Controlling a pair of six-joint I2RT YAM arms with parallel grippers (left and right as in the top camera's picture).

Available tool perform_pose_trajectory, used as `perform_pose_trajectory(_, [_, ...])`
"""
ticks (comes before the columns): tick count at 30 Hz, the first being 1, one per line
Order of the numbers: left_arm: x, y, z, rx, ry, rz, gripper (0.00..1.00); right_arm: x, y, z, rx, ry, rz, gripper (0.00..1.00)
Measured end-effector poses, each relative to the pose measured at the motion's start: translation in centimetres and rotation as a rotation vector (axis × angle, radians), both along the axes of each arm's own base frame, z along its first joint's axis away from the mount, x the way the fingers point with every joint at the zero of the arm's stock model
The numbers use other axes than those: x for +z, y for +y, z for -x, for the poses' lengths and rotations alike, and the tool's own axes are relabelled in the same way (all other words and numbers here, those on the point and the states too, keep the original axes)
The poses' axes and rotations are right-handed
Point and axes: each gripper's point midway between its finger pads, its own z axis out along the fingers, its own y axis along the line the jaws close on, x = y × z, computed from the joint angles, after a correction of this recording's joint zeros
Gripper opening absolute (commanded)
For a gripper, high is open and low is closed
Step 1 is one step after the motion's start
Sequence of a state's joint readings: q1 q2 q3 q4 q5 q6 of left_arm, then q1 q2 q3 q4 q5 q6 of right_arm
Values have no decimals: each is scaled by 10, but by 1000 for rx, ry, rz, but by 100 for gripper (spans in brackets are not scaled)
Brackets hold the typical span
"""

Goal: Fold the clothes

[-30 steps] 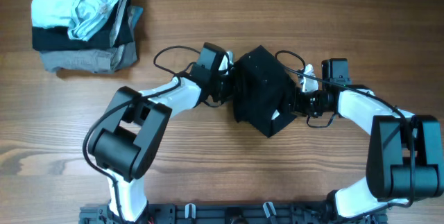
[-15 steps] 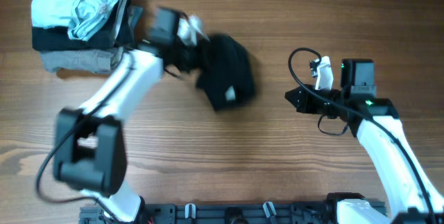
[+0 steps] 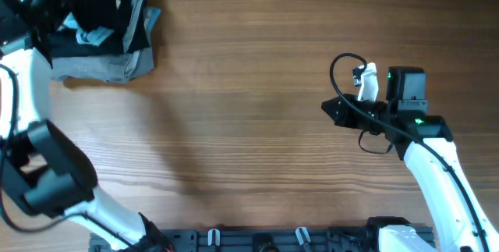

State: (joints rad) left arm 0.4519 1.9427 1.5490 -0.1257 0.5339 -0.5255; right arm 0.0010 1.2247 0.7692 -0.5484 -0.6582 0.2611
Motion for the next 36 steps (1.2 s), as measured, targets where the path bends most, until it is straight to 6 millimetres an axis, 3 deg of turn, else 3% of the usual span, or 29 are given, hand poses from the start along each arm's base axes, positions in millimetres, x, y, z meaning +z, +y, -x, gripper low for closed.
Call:
perform_pose_trajectory(1, [-17,8,1,19,34,15,100,-1,0,2,-1,10,0,4])
perform_pose_trajectory(2, [-49,18,6,44,112,50,100,-2,0,3,-2,19,0,4])
perform_pose_trajectory(4, [-82,23,18,62,214,94,100,-3,-1,4,-6,26,4,4])
perform_pose_trajectory(7, [-83,23,27,56,244,104,100,-5,-1,7,-8,44,7,4])
perform_pose_trajectory(10, [-59,27,40,63,232,96,100,-6,-2,8,-8,49,9,4])
perform_pose_trajectory(12, [-23,26,52,36,182,61,100,-6,-2,8,-10,46,12,4])
perform_pose_trajectory(13, [8,21,62,4,130,21,100,-4,-3,7,-15,36,19,4])
perform_pose_trajectory(15, [58,-3,90,-70,81,-58,100,9,-6,2,-23,-10,37,4])
perform_pose_trajectory(18, [107,-69,145,-261,59,-216,100,59,-13,-13,-38,-190,91,7])
perform_pose_trajectory(19, [114,-96,164,-342,63,-276,100,86,-16,-16,-46,-279,110,14])
perform_pose_trajectory(20, [120,-118,178,-403,62,-320,100,101,-17,-16,-50,-330,120,31])
perform_pose_trajectory(21, [121,-137,192,-452,79,-365,100,130,-19,-13,-56,-425,135,61])
perform_pose_trajectory(22, [119,-160,214,-518,113,-426,100,151,-20,-8,-58,-500,144,100])
perform_pose_trajectory(24, [120,-181,237,-576,136,-493,100,178,-21,3,-63,-593,148,100])
perform_pose_trajectory(27, [132,-204,260,-639,90,-583,100,198,-21,20,-64,-674,152,100])
perform_pose_trajectory(33, [141,-210,271,-649,56,-639,100,193,-21,19,-69,-647,149,100])
perform_pose_trajectory(36, [140,-209,271,-646,58,-642,100,181,-21,20,-136,-524,70,100])
